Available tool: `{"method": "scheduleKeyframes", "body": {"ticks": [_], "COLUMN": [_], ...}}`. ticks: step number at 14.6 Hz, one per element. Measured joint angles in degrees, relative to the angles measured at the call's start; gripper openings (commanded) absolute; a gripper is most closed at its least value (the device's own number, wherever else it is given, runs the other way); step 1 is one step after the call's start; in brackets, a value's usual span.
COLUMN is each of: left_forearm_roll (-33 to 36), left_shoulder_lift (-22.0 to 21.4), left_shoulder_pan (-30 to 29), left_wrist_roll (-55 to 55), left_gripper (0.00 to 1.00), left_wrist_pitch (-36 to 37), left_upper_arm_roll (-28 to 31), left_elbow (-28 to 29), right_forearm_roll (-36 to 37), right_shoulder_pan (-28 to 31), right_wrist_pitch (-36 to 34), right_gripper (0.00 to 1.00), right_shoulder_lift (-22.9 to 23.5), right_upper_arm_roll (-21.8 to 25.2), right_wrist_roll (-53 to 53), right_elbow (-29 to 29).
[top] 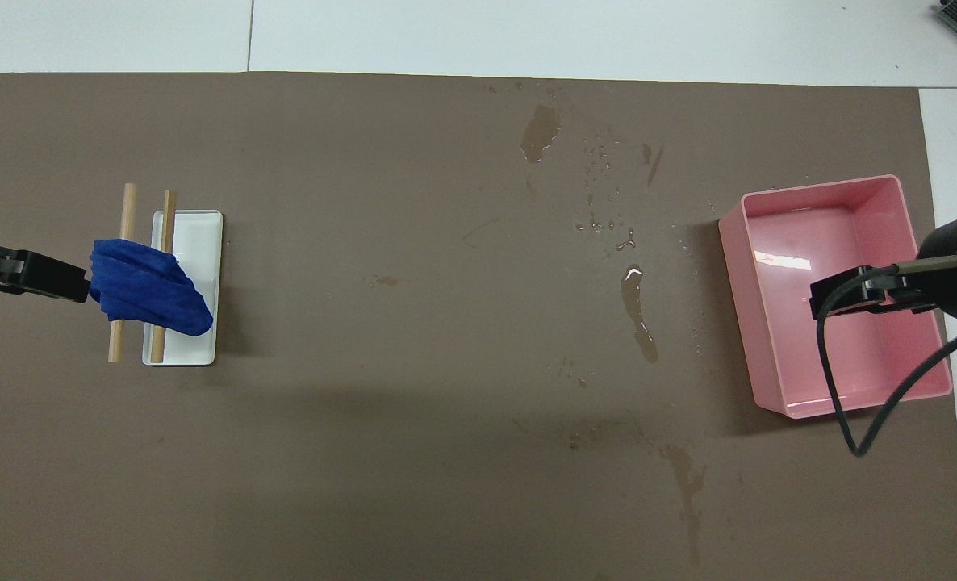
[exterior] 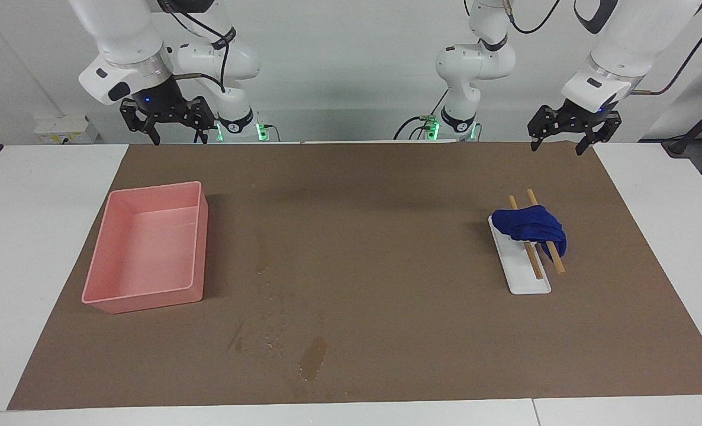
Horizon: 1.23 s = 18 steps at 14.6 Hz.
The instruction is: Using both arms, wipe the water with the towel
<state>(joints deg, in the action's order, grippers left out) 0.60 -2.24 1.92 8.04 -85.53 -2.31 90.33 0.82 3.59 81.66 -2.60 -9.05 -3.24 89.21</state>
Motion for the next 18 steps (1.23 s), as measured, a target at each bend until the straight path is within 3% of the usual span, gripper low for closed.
{"method": "scheduleKeyframes", "body": {"ticks": [10,18], "left_forearm_roll": [0.2,0.2], "left_shoulder_lift": [-0.1,-0.9], "left_shoulder_pan": [-0.9,-2.7], "left_wrist_roll": [-3.4,-39.6], "left_gripper": [1.0,1.0], "left_wrist_pitch": [0.8,-9.5], "left_upper_arm_roll": [0.6,0.7], "left_elbow": [0.2,7.6], "right_forearm_roll": [0.0,0.0], "right_shoulder_pan": [0.0,0.0], "right_wrist_pitch": [0.0,0.0], "right_gripper": [1.0,1.0], "right_shoulder_lift": [0.0,0.0], "right_upper_arm_roll": [0.0,0.0], "right_wrist_roll": [0.0,0.0], "right_elbow": [0.0,0.0]}}
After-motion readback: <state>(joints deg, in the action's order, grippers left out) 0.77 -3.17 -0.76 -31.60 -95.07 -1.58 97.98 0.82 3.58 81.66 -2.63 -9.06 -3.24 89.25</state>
